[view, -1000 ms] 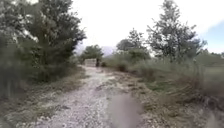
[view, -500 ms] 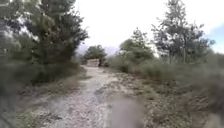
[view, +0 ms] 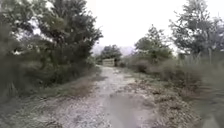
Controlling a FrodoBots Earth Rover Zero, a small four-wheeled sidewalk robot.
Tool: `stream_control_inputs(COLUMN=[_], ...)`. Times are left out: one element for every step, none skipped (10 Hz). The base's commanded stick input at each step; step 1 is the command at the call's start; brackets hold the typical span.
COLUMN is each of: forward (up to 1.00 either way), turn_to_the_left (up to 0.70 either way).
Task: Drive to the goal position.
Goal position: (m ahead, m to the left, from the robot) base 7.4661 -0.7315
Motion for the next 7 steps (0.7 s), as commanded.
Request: stream_control_inputs(forward=[0.5, 0.5, 0.5, 0.5, 0.5, 0.5, 0.5], turn_to_the_left=[0.0, 0.0, 0.0, 0.0, 0.0, 0.0, 0.0])
